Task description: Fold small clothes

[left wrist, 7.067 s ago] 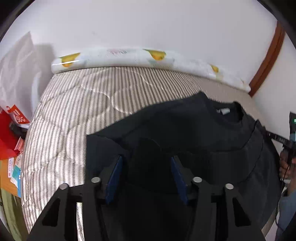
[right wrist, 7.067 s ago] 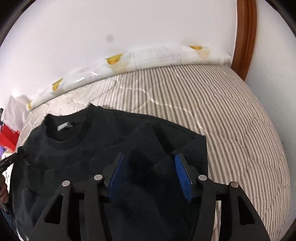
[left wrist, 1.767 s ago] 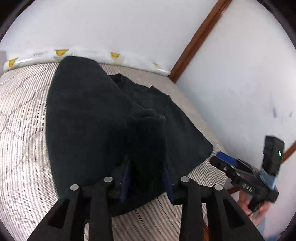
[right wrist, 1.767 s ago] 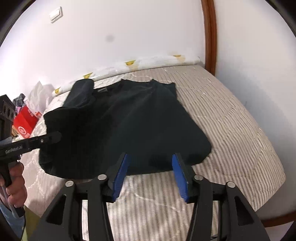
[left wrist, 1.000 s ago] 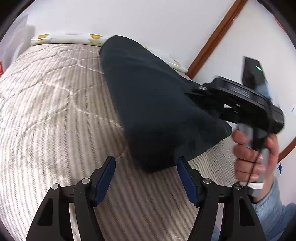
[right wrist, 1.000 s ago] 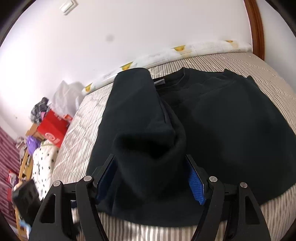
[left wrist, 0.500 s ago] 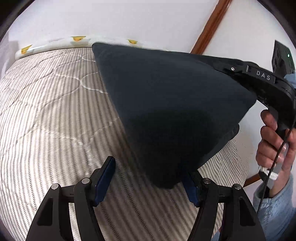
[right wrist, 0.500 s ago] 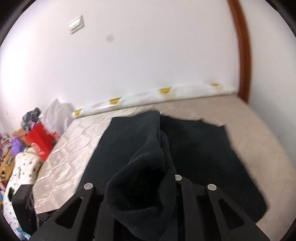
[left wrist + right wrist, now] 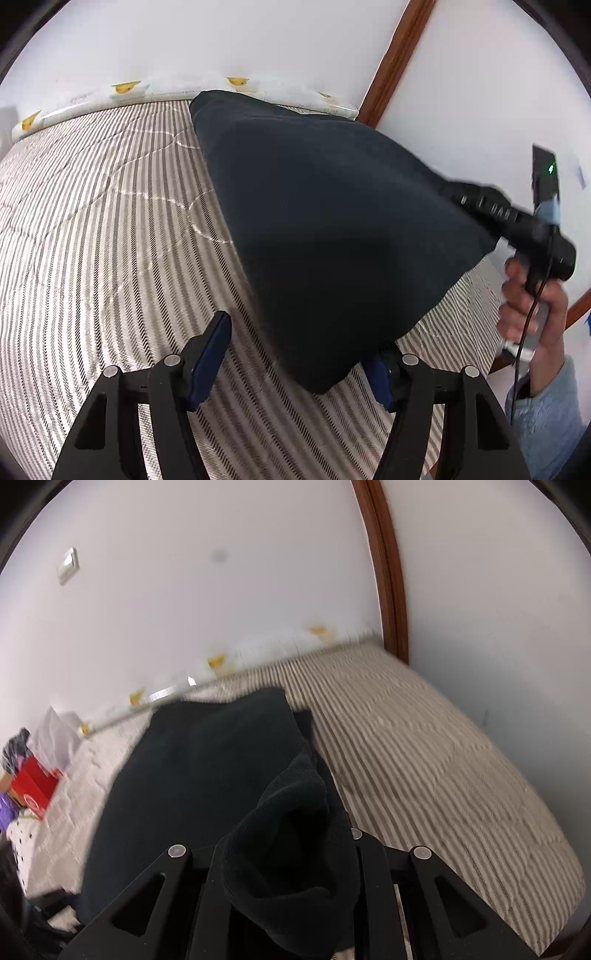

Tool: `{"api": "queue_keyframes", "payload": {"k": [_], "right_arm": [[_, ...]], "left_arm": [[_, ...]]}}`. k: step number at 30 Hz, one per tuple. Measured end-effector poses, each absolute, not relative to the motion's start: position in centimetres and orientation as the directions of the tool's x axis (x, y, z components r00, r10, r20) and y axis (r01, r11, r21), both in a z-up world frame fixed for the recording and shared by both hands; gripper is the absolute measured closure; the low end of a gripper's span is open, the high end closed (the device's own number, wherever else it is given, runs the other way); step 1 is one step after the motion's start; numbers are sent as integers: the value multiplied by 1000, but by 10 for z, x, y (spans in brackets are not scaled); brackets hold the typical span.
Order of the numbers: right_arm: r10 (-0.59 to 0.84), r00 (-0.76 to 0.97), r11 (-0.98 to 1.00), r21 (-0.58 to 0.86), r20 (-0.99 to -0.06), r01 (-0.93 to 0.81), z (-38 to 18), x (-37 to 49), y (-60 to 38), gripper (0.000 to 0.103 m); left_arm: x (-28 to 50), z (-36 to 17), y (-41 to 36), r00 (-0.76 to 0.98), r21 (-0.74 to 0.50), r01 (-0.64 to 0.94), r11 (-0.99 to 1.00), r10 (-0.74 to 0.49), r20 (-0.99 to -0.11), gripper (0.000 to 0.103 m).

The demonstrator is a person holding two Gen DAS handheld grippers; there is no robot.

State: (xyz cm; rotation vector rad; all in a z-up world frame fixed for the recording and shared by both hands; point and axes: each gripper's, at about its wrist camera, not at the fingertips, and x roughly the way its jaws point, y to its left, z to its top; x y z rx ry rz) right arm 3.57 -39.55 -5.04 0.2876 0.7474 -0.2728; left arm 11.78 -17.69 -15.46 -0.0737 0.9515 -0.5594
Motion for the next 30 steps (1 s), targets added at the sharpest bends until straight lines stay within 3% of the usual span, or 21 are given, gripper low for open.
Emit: {"api": "queue_keyframes", "payload": {"k": [4, 6, 11, 16, 20, 21, 22, 23, 24, 27, 30], "right_arm": [[-130, 691, 913, 186, -712, 363, -60, 29, -400, 81], [-155, 682, 910, 165, -715, 381, -59, 23, -400, 61], [-152, 652, 893, 179, -743, 412, -65, 11, -409, 31], [-91, 636, 877, 242, -767, 416, -81, 13, -417, 27], [-42, 638, 865, 291, -769, 408, -91, 16, -422, 27], [-32, 643, 866, 300, -766, 400, -91, 16, -422, 33], [-5, 652, 871, 317, -758, 375, -90, 16, -420, 43], [63, 671, 873, 367, -739, 322, -90, 17, -418, 70], [61, 679, 875, 367, -731, 316, -87, 18, -414, 75], [-11, 674, 913, 267, -739, 308, -82, 25, -395, 80], [10, 676, 903, 298, -737, 311, -82, 33, -387, 82]], "left_arm": [[123, -152, -187, 457, -293, 420, 859, -479, -750, 53], [110, -149, -183, 457, -288, 423, 859, -477, -751, 57], [117, -148, -187, 475, -272, 419, 867, -464, -748, 62], [118, -150, -184, 499, -261, 398, 880, -446, -743, 66], [112, -147, -180, 526, -247, 386, 889, -432, -732, 73], [109, -145, -180, 531, -248, 385, 889, -433, -729, 75], [108, -143, -179, 538, -250, 383, 889, -435, -722, 77], [107, -141, -177, 549, -250, 376, 892, -432, -715, 78], [107, -139, -175, 553, -256, 375, 891, -437, -710, 79], [109, -133, -164, 569, -278, 352, 894, -440, -694, 80], [117, -129, -146, 573, -298, 331, 895, -441, -691, 81]]}}
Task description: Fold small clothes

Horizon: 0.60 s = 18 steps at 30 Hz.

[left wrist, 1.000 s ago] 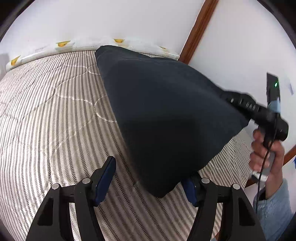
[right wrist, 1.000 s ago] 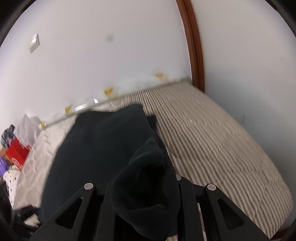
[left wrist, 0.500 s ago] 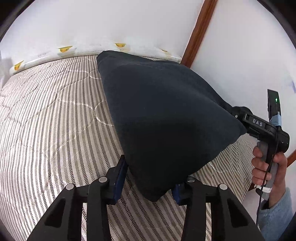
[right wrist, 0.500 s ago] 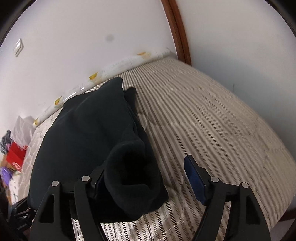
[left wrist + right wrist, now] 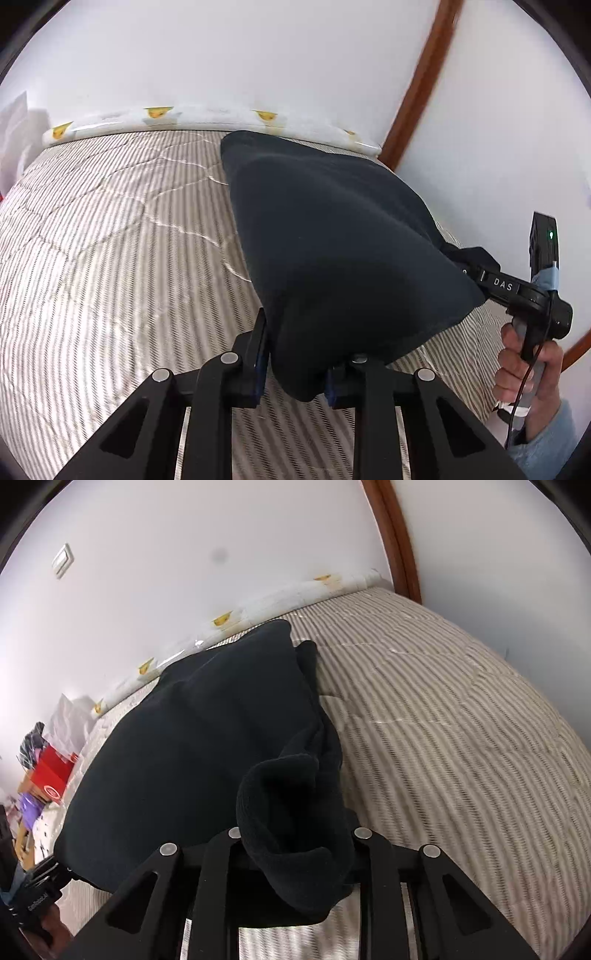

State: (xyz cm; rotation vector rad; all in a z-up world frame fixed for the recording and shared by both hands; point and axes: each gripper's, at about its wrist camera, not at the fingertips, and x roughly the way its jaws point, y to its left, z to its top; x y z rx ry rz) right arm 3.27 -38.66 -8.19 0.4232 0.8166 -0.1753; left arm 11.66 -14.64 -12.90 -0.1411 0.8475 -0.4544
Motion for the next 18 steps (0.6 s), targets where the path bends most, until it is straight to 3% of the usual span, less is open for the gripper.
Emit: {"api": "queue_keyframes", "payload": {"k": [14, 18], "right_arm": [[139, 653, 946, 294, -744, 134, -84, 107, -279, 82], [141, 657, 960, 264, -741, 91, -78, 114, -261, 82]], "left_arm": [[130, -127, -22, 634, -279, 175, 944, -325, -702, 82], [138, -142, -8, 591, -319, 174, 932, -358, -723, 81]]}}
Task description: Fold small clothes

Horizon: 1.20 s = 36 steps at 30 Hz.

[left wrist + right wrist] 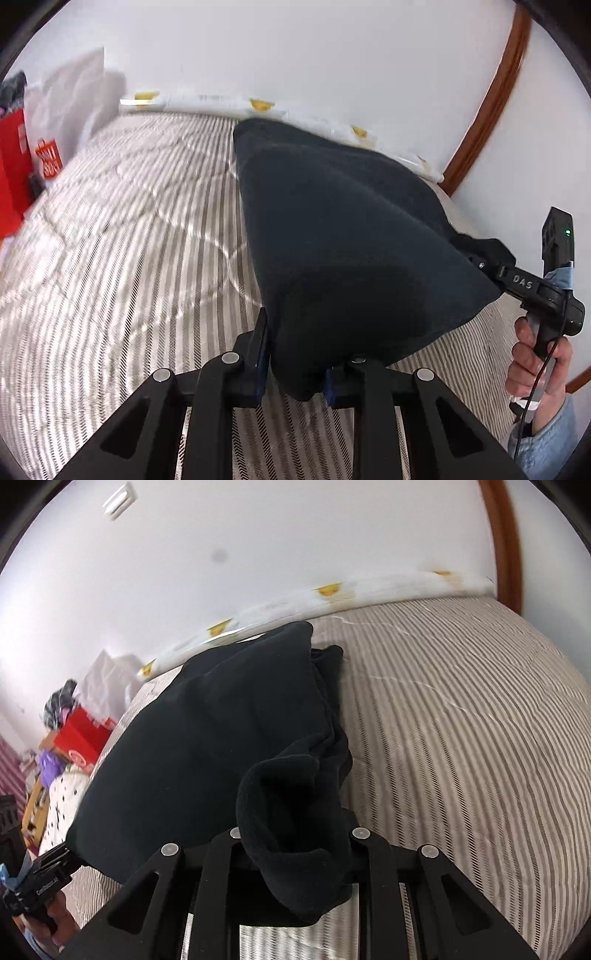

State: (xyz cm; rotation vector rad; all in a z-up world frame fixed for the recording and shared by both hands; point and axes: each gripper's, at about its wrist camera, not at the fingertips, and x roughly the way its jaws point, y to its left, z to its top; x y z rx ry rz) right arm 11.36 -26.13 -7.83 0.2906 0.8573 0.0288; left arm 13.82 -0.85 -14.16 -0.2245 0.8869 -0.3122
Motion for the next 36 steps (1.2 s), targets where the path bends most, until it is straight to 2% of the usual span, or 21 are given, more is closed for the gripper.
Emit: {"api": "queue_keyframes", "payload": {"k": [4, 6, 8, 12, 16, 20, 24, 28, 31, 34, 36], "right_arm": [[173, 653, 956, 286, -737, 71, -81, 99, -274, 78], [161, 646, 960, 270, -746, 73, -84, 96, -276, 73], [128, 656, 964, 248, -744, 93, -76, 86, -282, 68], [31, 717, 973, 186, -696, 138, -43, 73, -286, 66], [13, 740, 986, 133, -672, 104, -34, 81, -271, 66], [4, 700, 992, 91, -714, 87, -58, 88, -263, 70], [51, 643, 984, 148, -764, 98, -85, 83, -275, 73], [33, 639, 988, 122, -768, 96, -68, 81, -277, 72], [3, 679, 990, 99, -734, 104, -46, 91, -277, 72], [17, 687, 989, 112, -726, 93, -30, 121, -277, 70], [23, 678, 988, 120, -735, 97, -25, 144, -277, 62]], "left_arm": [[133, -148, -19, 593, -265, 184, 946, -322, -738, 80], [132, -149, -21, 585, -256, 180, 950, -312, -748, 79], [132, -148, -20, 570, -271, 173, 947, -320, -757, 77], [122, -143, -11, 543, -329, 154, 932, -358, -759, 76], [102, -130, -6, 562, -336, 158, 928, -365, -743, 73], [99, -114, -1, 590, -342, 165, 925, -370, -718, 73], [117, -105, -5, 600, -331, 175, 927, -367, -711, 69], [141, -112, -15, 574, -314, 191, 930, -365, -733, 69], [143, -127, -19, 567, -292, 199, 935, -353, -744, 59], [141, -134, -20, 557, -258, 238, 936, -349, -754, 57], [145, -126, -17, 553, -259, 248, 933, -356, -753, 55]]}}
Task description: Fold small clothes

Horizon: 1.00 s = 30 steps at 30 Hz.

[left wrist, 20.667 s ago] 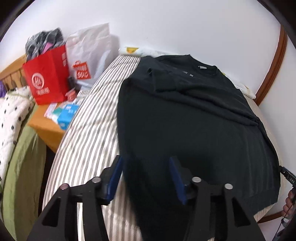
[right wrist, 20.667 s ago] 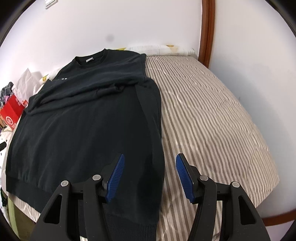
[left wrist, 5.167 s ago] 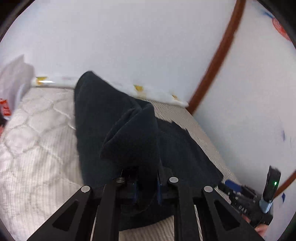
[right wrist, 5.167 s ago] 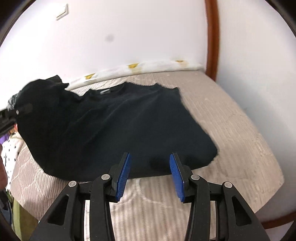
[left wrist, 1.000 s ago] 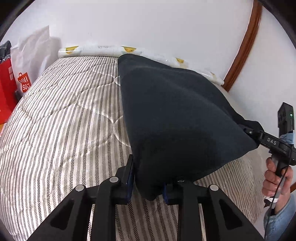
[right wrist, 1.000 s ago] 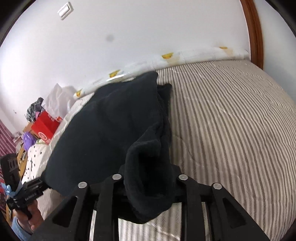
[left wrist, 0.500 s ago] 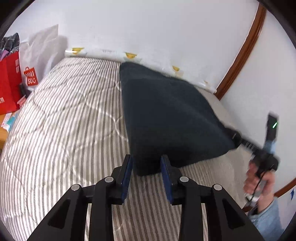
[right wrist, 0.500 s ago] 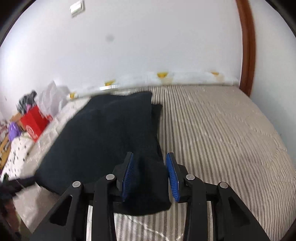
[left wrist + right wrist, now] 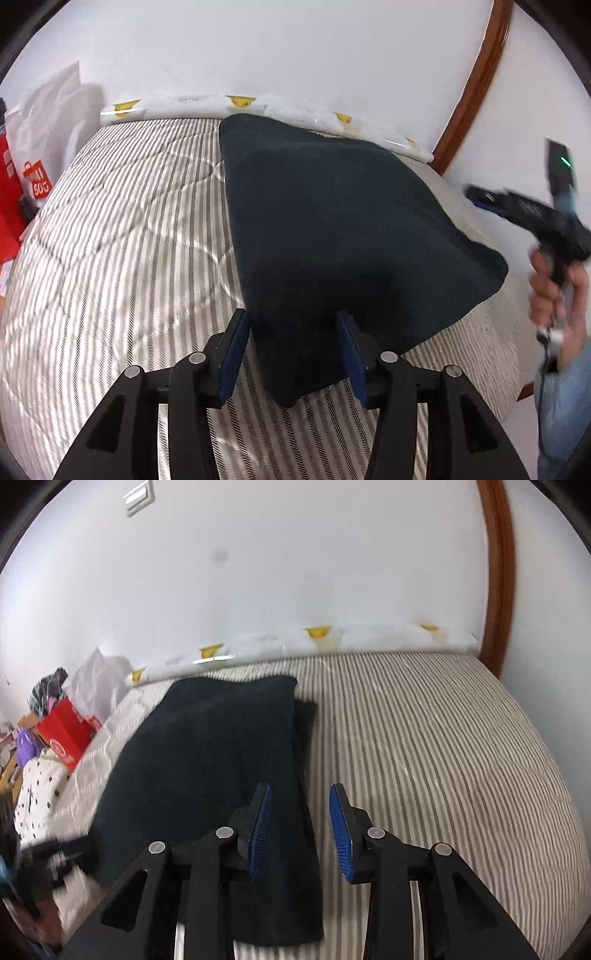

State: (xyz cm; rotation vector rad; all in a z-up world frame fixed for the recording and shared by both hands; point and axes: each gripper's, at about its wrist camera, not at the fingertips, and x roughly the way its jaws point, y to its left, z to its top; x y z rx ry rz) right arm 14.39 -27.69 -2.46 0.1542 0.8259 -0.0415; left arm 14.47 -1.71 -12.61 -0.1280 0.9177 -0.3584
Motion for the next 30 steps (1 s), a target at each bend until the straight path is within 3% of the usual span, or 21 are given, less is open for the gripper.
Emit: {"api": "queue_keyframes", "payload": {"k": [4, 8, 16, 17, 18, 19, 21, 26, 30], "right_arm": [[41, 653, 982, 152, -756, 114, -24, 202, -283, 54], [71, 611, 973, 188, -789, 130, -40, 247, -288, 53], [165, 524, 940, 294, -835, 172, -88, 314, -295, 53], [176, 524, 938, 303, -833, 167, -89, 317, -294, 57], [204, 537, 937, 322, -819, 135, -89, 319, -291, 84], [226, 553, 944, 321, -802, 80, -85, 319, -285, 90], [168, 633, 975, 223, -756, 7, -70, 311, -280, 91], [189, 570, 954, 287, -800, 86, -87, 320, -302, 90], [121, 557, 970, 218, -822, 112, -76, 304, -299, 76]], "left_arm": [[167, -105, -5, 603, -237, 232, 943, -331, -726, 56], [202, -98, 6, 609, -213, 213, 954, -300, -734, 50], [248, -112, 19, 588, -215, 197, 957, -290, -755, 50], [251, -115, 19, 583, -225, 200, 954, -300, -755, 50], [252, -117, 19, 575, -240, 205, 949, -315, -755, 50], [255, -121, 18, 561, -261, 213, 942, -337, -756, 50], [259, -127, 17, 535, -303, 220, 927, -375, -758, 50], [258, -131, 11, 524, -342, 223, 913, -408, -748, 50], [253, -129, 5, 520, -328, 227, 917, -399, -755, 49]]}}
